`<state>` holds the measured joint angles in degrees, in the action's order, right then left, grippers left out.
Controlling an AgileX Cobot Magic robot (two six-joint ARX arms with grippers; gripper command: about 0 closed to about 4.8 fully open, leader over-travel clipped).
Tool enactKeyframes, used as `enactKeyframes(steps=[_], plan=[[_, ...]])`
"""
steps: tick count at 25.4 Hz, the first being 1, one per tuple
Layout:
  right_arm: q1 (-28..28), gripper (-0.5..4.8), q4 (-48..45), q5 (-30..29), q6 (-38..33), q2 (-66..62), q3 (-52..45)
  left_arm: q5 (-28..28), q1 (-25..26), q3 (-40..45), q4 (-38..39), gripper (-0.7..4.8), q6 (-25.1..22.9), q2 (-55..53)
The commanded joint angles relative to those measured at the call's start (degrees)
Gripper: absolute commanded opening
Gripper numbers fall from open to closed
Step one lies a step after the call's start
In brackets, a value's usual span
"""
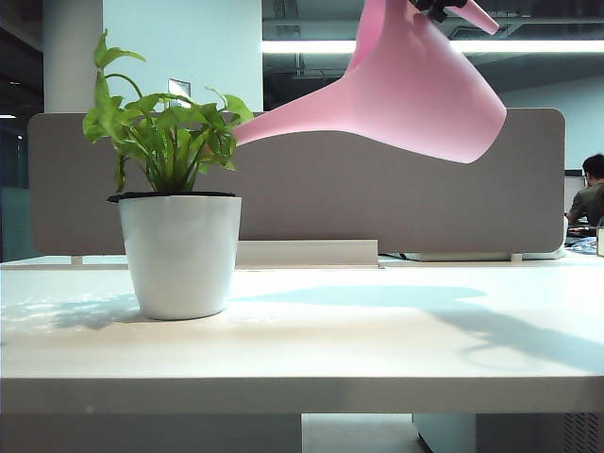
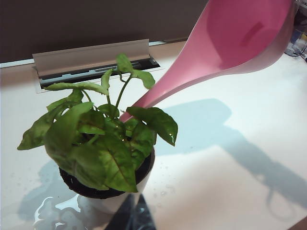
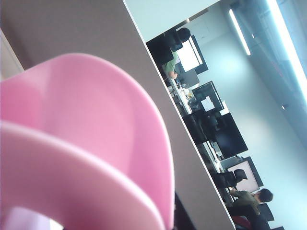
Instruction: Pick up the watering can from the table, water the potted plant, and put the can back.
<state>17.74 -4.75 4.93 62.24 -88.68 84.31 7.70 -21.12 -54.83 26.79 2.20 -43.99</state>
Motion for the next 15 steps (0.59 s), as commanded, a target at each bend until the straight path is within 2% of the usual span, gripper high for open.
enactKeyframes(steps=[1, 6, 9, 12, 15], plan=[[0.13, -0.01, -2.78, 1.44, -4.68, 1.25, 1.01, 0.04, -0.04, -0.13, -0.7, 0.03, -0.24, 0.09], [0.13, -0.02, -0.94, 1.49, -8.15, 1.25, 0.9, 0.04, -0.04, -0.13, -0.7, 0.03, -0.24, 0.07], [-0.11, -0.02, 1.77, 1.44, -24.04, 1.22, 0.63, 0.04, -0.04, -0.13, -0.7, 0.03, -0.24, 0.07], [-1.53, -0.02, 1.97, 0.7, -31.43, 1.2, -2.12, 0.04, -0.04, -0.13, -0.7, 0.03, -0.24, 0.07], [-2.8, -0.02, -4.46, -3.43, -37.44, 1.22, -9.05, 0.04, -0.04, -0.13, -0.7, 0.03, -0.24, 0.07]])
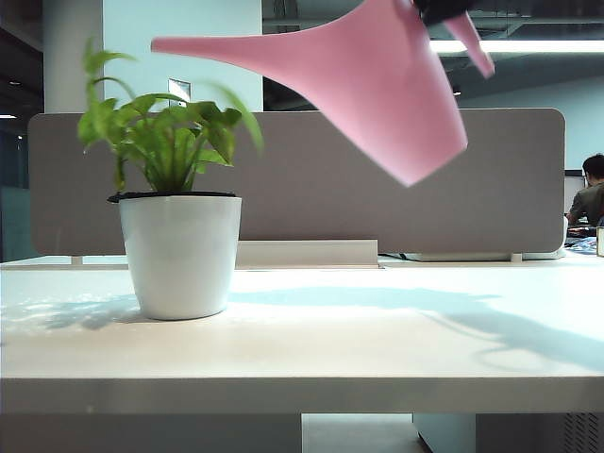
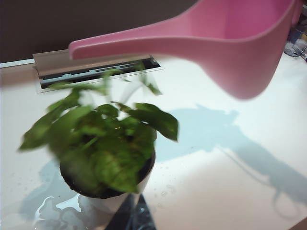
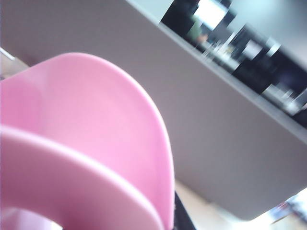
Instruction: Pick up the watering can from the table, water the potted plant, and put the can back.
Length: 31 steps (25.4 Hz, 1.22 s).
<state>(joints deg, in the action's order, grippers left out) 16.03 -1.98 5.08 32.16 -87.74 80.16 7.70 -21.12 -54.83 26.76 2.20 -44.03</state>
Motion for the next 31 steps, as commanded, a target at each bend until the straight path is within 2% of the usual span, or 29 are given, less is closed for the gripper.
enactKeyframes(steps=[1, 3, 5, 8, 11, 17, 18, 21, 27, 28, 29, 31], plan=[[-1.68, -0.02, -10.01, -4.74, -9.62, 0.28, -7.3, 0.02, -0.04, -0.13, -0.68, 0.03, -0.24, 0.11], [-2.64, -0.02, -17.27, -6.6, -15.85, 0.26, -12.96, 0.04, -0.07, -0.13, -0.66, 0.03, -0.24, 0.11], [-4.15, -0.02, -35.5, -6.82, -27.54, -1.53, -23.17, 0.02, -0.07, -0.13, -0.68, 0.03, -0.24, 0.11], [-4.83, -0.02, -49.13, -6.78, -31.17, -5.38, -29.48, 0.04, -0.07, -0.13, -0.7, 0.03, -0.24, 0.11], [-4.87, -0.02, -57.27, -6.8, -31.54, -11.34, -33.97, 0.04, -0.09, -0.13, -0.68, 0.03, -0.24, 0.11], [-4.87, 0.05, -60.0, -8.07, -33.66, -16.2, -35.78, 0.04, -0.07, -0.13, -0.68, 0.03, -0.24, 0.13], [-4.87, 0.22, -59.98, -8.09, -33.66, -16.46, -35.89, 0.04, -0.09, -0.13, -0.66, 0.03, -0.24, 0.13], [-4.87, 1.5, -60.04, -8.07, -33.64, -16.46, -37.05, 0.04, -0.07, -0.13, -0.68, 0.03, -0.24, 0.13], [-4.94, 3.34, -60.04, -8.09, -33.64, -14.75, -39.8, 0.02, -0.09, -0.13, -0.66, 0.03, -0.24, 0.13], [-4.94, 4.19, -60.0, -8.02, -33.64, -13.55, -40.81, 0.04, -0.09, -0.13, -0.66, 0.03, -0.24, 0.13], [-4.94, 4.58, -59.98, -8.0, -33.64, -12.52, -41.55, 0.02, -0.09, -0.13, -0.68, 0.03, -0.24, 0.13], [-4.94, 4.68, -59.93, -7.61, -33.64, -8.81, -44.46, 0.04, -0.09, -0.13, -0.68, 0.03, -0.24, 0.13]])
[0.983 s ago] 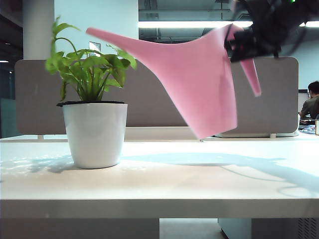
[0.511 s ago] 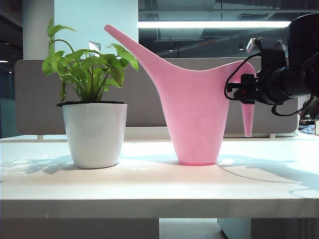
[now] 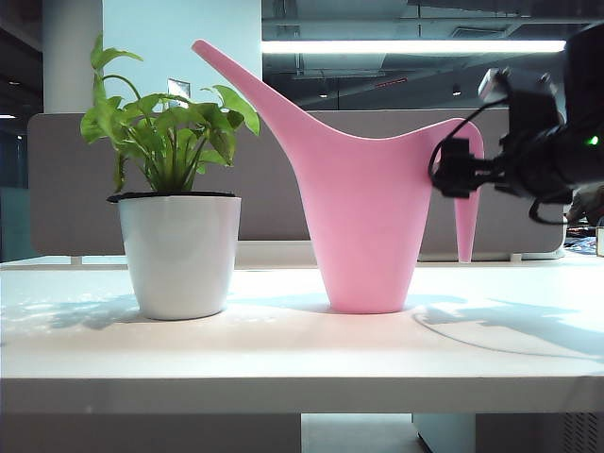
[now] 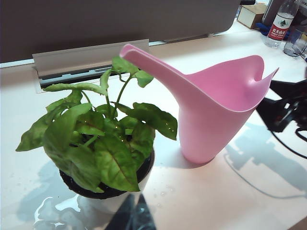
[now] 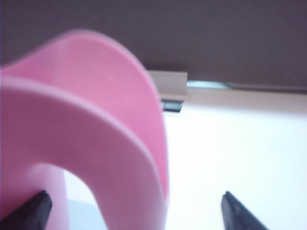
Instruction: Pick up the watering can from the table, water the potted plant, and put the can back.
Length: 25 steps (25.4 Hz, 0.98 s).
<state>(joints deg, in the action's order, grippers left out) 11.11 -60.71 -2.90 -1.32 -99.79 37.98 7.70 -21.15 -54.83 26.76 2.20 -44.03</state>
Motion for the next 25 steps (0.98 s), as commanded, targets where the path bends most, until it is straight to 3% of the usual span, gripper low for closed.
enactKeyframes(steps=[1, 4, 6, 7, 8, 11, 13, 18, 25], plan=[[-0.02, 4.68, -0.9, 0.42, -0.15, 4.79, -3.43, 0.04, -0.07, -0.13, -0.68, 0.03, -0.24, 0.13], [0.04, 4.55, 1.7, 0.44, -0.17, 13.49, -9.46, 0.04, -0.07, -0.13, -0.68, 0.03, -0.24, 0.13], [0.07, 3.28, 3.52, 0.39, -0.17, 19.47, -13.49, 0.02, -0.07, -0.13, -0.68, 0.03, -0.24, 0.13], [0.07, 2.21, 4.37, 0.37, -0.17, 22.75, -15.61, 0.02, -0.04, -0.13, -0.68, 0.03, -0.24, 0.13], [0.07, 1.48, 4.87, 0.33, -0.15, 25.49, -17.31, 0.02, -0.04, -0.13, -0.66, 0.03, -0.24, 0.11], [0.07, -0.06, 5.7, -2.8, -0.22, 36.2, -24.24, 0.02, -0.07, -0.13, -0.68, 0.03, -0.24, 0.09], [0.07, -0.06, 6.03, -6.19, -0.61, 43.12, -28.83, 0.02, -0.04, -0.13, -0.66, 0.03, -0.24, 0.11], [0.07, -0.06, 10.45, -6.21, -2.16, 52.74, -34.38, -0.02, -0.02, -0.13, -0.66, 0.03, -0.24, 0.11], [0.07, -0.06, 28.2, -6.38, -2.16, 66.4, -37.51, 0.07, 0.0, 1.29, -0.74, 0.03, -0.24, 2.67]])
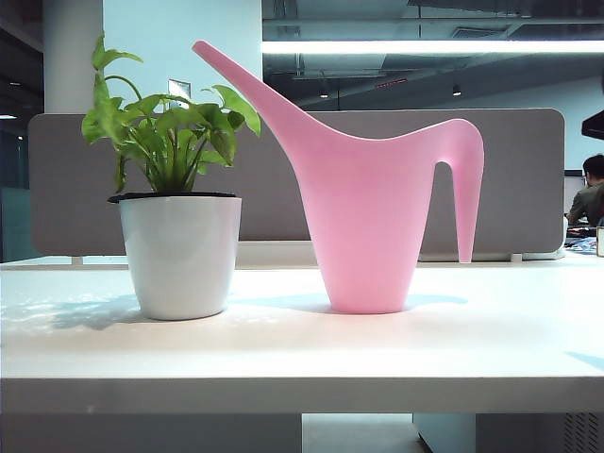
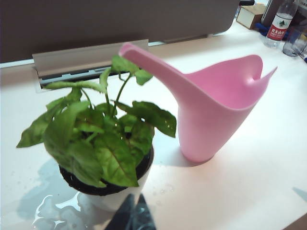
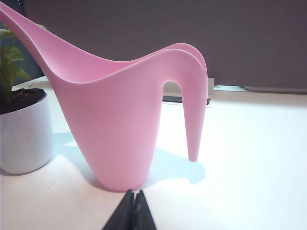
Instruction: Pick up the watering can from the table, water the potted plant, and put the can back.
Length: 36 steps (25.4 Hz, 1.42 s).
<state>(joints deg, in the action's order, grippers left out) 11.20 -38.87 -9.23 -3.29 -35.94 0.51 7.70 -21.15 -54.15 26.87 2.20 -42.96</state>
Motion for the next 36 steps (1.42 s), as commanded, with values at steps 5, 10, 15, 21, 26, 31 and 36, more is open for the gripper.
enactKeyframes(steps=[5, 10, 15, 21, 26, 31, 36], plan=[[-0.02, -0.05, 20.61, 0.17, -0.13, 7.82, -0.04, 0.04, 1.6, 5.49, -0.85, 0.03, -0.24, 6.43], [-0.04, -0.05, 28.17, 0.13, -0.13, 8.9, -0.04, 0.04, 5.64, 13.97, -0.83, 0.03, -0.24, 13.55], [-0.04, -0.05, 31.39, 0.13, -0.13, 8.92, -0.04, 0.02, 11.89, 28.26, -0.83, 0.03, -0.24, 23.1], [-0.04, -0.05, 31.36, 0.22, -0.13, 8.9, -0.04, -2.73, 12.24, 43.39, -4.33, 0.03, 0.2, 30.49], [-0.02, -0.05, 31.39, 0.2, -0.13, 8.9, -0.04, -2.73, 12.28, 49.79, -14.25, 0.03, -0.28, 36.72], [-0.02, -0.05, 31.34, 0.17, -0.13, 8.9, -0.04, -5.11, 14.67, 53.31, -15.54, 0.03, -0.28, 42.47], [-0.02, -0.05, 31.69, 0.13, -0.13, 8.98, -0.04, -4.92, 21.86, 53.55, -16.39, 0.03, -1.29, 42.56]])
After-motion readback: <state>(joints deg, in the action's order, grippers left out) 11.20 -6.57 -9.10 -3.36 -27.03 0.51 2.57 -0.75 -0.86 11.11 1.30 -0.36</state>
